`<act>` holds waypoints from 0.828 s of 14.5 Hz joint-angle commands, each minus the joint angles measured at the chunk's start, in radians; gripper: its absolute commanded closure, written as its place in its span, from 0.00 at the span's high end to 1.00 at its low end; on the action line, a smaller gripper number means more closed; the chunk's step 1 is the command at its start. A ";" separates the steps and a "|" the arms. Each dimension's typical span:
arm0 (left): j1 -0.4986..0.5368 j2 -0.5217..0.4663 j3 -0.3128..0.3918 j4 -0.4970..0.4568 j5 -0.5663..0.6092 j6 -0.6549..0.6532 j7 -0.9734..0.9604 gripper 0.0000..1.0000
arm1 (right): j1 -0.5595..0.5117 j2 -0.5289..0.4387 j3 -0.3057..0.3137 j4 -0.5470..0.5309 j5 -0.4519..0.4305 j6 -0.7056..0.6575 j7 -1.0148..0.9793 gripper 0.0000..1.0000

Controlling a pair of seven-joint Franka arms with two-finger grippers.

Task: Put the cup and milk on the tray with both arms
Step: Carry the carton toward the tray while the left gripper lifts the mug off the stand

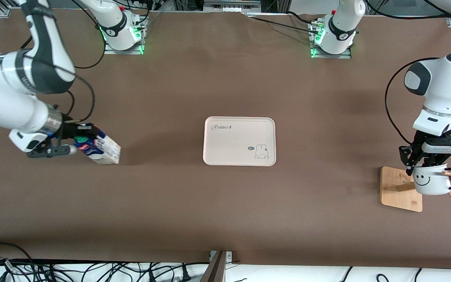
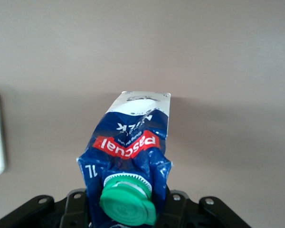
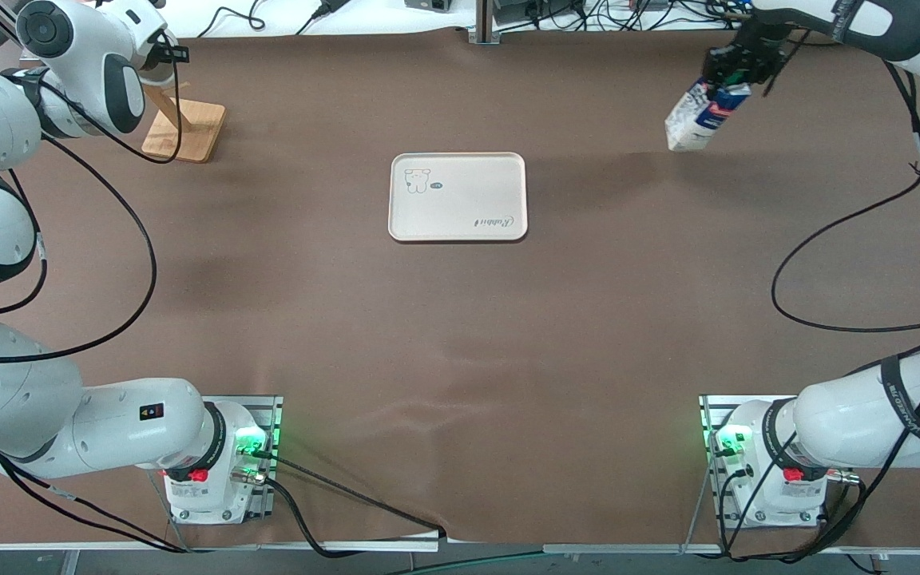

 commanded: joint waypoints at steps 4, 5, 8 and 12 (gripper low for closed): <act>0.013 0.009 -0.002 0.009 0.026 0.016 0.019 0.13 | 0.147 0.034 0.085 0.120 0.009 -0.016 0.328 0.46; 0.013 0.009 -0.002 0.009 0.026 0.016 0.019 0.10 | 0.162 0.040 0.086 0.122 0.011 -0.018 0.315 0.46; 0.013 0.004 -0.002 0.008 0.030 0.013 0.019 0.00 | 0.262 0.072 0.103 0.123 0.015 -0.019 0.259 0.45; -0.001 -0.014 -0.009 0.005 0.030 -0.001 0.007 0.00 | 0.323 0.088 0.106 0.125 0.018 -0.012 0.252 0.45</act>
